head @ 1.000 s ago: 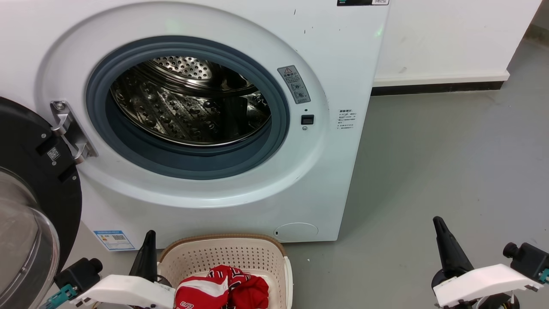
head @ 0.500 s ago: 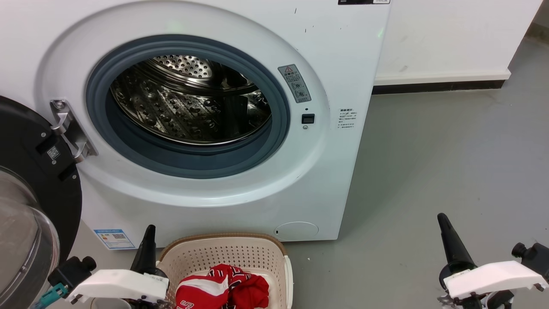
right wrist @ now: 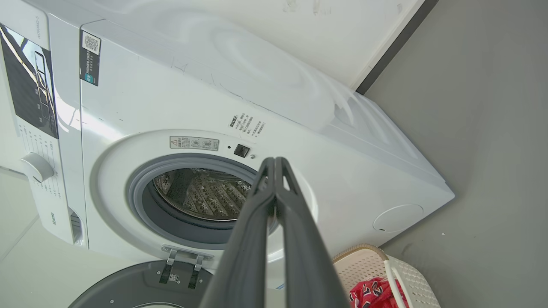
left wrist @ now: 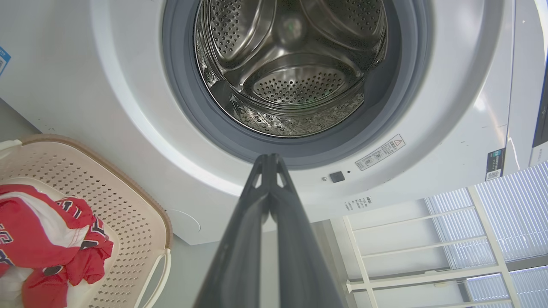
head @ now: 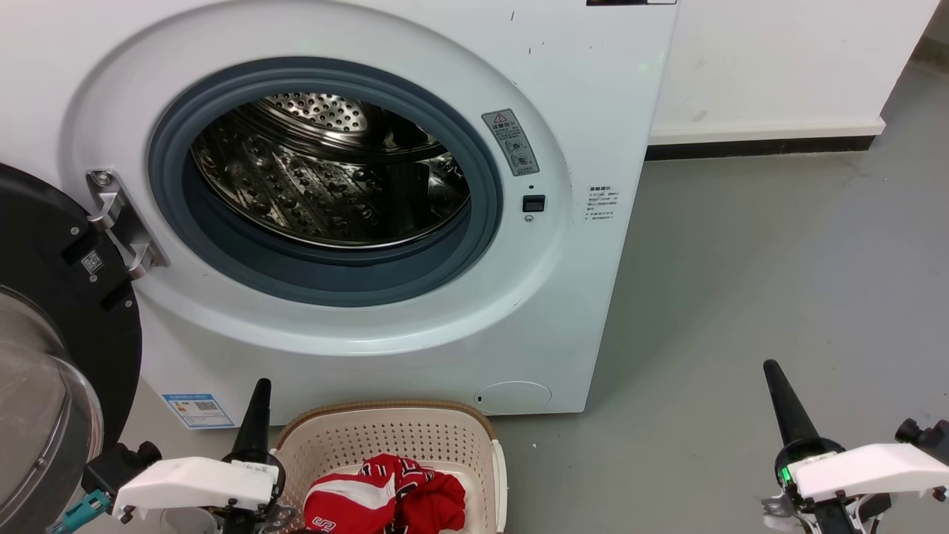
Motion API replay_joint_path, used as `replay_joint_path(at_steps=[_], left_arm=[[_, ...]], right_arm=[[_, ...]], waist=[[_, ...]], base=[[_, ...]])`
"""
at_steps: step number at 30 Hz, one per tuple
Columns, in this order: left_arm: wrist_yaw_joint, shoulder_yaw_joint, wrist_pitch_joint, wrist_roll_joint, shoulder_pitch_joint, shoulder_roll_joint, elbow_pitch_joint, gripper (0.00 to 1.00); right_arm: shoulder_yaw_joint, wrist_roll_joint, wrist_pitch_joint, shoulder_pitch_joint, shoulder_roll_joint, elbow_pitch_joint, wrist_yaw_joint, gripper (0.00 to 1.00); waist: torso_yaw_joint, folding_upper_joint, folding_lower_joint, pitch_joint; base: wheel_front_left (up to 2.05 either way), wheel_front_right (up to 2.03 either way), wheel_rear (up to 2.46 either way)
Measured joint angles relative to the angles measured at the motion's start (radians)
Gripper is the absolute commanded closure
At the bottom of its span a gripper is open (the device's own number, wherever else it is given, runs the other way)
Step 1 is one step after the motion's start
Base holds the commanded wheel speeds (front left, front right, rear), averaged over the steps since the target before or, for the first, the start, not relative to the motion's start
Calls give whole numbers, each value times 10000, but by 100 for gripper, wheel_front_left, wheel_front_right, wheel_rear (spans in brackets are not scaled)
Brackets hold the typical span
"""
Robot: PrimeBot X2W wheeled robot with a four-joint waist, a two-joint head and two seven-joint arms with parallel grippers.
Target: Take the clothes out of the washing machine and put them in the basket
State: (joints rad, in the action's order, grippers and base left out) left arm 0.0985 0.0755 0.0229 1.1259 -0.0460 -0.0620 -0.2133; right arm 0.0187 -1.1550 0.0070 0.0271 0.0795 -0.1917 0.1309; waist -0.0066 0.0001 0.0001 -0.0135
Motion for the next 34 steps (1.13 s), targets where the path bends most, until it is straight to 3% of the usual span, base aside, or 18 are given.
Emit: replay_joint_path(at_steps=[34], left_arm=[[180, 253, 583, 3087, -390, 65, -198, 100]], right_arm=[[359, -3099, 474, 468, -4, -326, 0, 100]], waist=[[38, 0, 0, 98]], base=[[0, 0, 0]])
